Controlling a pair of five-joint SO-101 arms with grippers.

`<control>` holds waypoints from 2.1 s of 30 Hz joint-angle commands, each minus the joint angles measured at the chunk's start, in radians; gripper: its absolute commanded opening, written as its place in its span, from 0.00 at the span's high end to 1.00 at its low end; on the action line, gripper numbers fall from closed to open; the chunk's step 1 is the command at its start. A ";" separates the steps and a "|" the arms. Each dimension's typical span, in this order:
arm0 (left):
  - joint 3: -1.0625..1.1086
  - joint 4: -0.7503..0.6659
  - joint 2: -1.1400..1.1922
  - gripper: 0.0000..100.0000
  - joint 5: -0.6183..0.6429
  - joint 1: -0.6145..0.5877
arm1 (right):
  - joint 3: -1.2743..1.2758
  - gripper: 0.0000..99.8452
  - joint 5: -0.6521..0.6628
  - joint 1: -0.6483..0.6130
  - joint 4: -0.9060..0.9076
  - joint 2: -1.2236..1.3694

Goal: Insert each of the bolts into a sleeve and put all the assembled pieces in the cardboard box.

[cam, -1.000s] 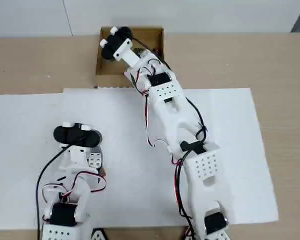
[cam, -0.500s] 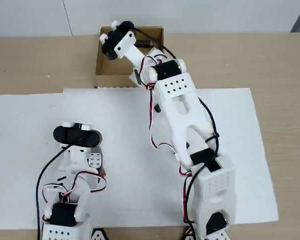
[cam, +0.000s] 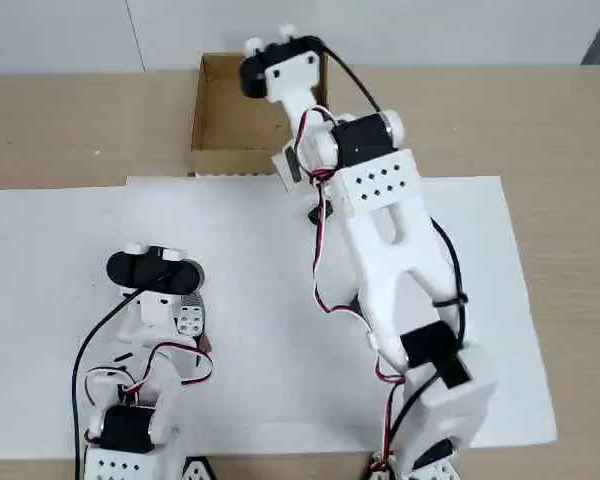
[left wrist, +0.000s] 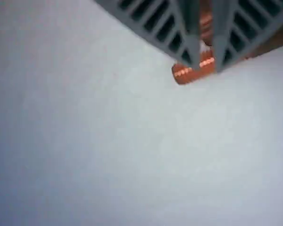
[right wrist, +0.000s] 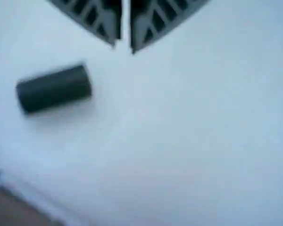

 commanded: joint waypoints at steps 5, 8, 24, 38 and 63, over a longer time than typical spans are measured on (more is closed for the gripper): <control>-0.005 0.000 -0.011 0.99 0.003 -0.005 | -0.048 1.00 -0.218 0.001 0.151 -0.137; -0.005 0.000 -0.011 0.99 0.003 -0.005 | -0.003 1.00 -0.252 -0.001 0.156 -0.166; -0.005 0.000 -0.011 0.99 0.003 -0.005 | 0.718 0.99 -0.540 -0.002 0.143 -0.581; -0.005 0.000 -0.011 0.99 0.003 -0.005 | 1.003 0.83 -0.571 -0.001 -0.108 -0.608; -0.005 0.000 -0.011 0.99 0.003 -0.005 | 1.252 0.83 -0.488 0.105 -0.424 -0.595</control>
